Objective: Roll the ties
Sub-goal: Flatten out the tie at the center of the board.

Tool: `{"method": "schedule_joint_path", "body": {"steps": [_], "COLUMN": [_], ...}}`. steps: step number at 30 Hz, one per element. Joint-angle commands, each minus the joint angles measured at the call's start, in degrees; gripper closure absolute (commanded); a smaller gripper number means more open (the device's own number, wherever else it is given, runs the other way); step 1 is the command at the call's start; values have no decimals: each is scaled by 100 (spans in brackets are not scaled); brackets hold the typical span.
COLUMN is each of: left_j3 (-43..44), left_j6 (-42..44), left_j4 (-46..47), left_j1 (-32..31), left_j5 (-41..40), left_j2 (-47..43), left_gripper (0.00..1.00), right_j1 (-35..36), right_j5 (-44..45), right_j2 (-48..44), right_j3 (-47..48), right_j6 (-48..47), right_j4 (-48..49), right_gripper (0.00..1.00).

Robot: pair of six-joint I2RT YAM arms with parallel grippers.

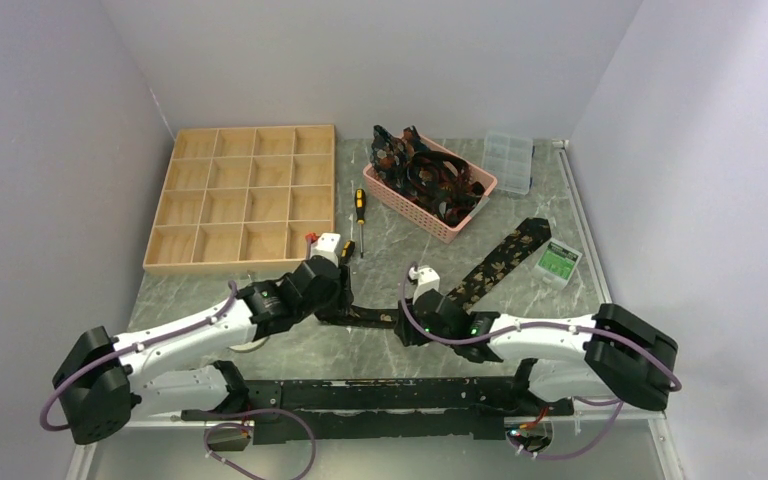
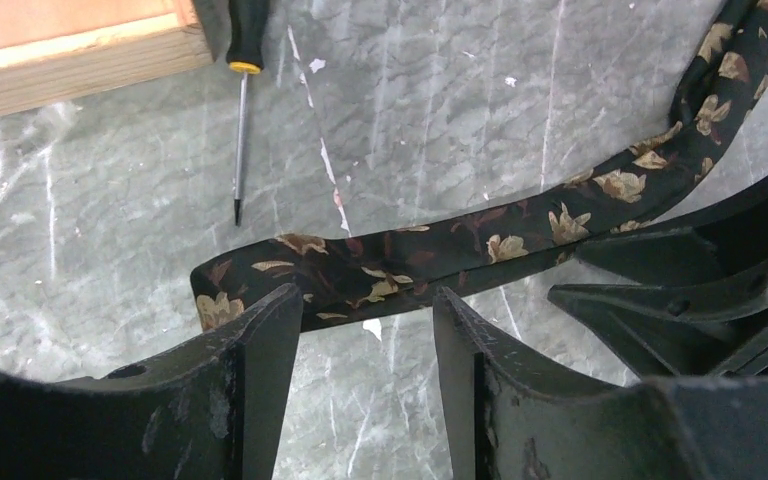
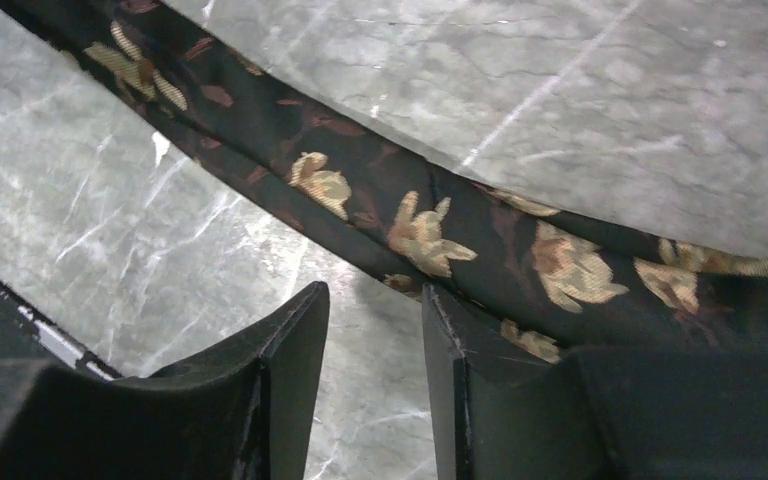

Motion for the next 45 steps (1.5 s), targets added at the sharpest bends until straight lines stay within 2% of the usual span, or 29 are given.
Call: {"method": "schedule_joint_path", "body": {"steps": [1,6,12,13,15,20,24,29,32,35,38,40,45], "left_j3": [93,68,-625,-772,-1037,-1558,-1683,-1613,-1546,-1487,-1444,-1434,-1424], "left_j6": [420,711,597,565,485,245,113,43,21,11,6,-28,-159], "left_j4": [532,928,1469,1532,1601,1601,1579,1561,1452,1286,1137,1049,817], "left_j1": [114,145,124,106,50,-266,-570,-969,-1218,-1389,-1536,-1636,-1919], "left_j5": [472,926,1118,1144,1131,830,486,39,-308,-521,-704,-834,-1184], "left_j2": [202,823,670,577,372,-70,-68,-29,-163,-387,-660,-852,-1381], "left_gripper": [42,46,51,52,54,55,57,57,57,57,57,57,58], "right_j1": [59,68,-87,-316,-1198,-3329,-4187,-4841,-5205,-5616,-5933,-6006,-6423], "right_j5": [855,1467,2552,2570,2284,1652,1169,608,308,4,-340,-365,-639], "right_j2": [-345,-892,-2326,-2428,-2417,-2228,-1306,-164,422,1018,1594,1794,2267], "right_j3": [-231,-181,-383,-340,-156,3,343,579,706,809,957,1090,1309], "right_j6": [479,678,1919,1920,1869,1485,1638,2007,2159,2277,2358,2365,2501], "right_j4": [-28,-858,-2118,-2230,-2446,-2073,-2017,-1635,-1344,-1028,-747,-712,-307], "right_gripper": [53,46,34,29,25,21,21,21,24,33,56,65,72]}}
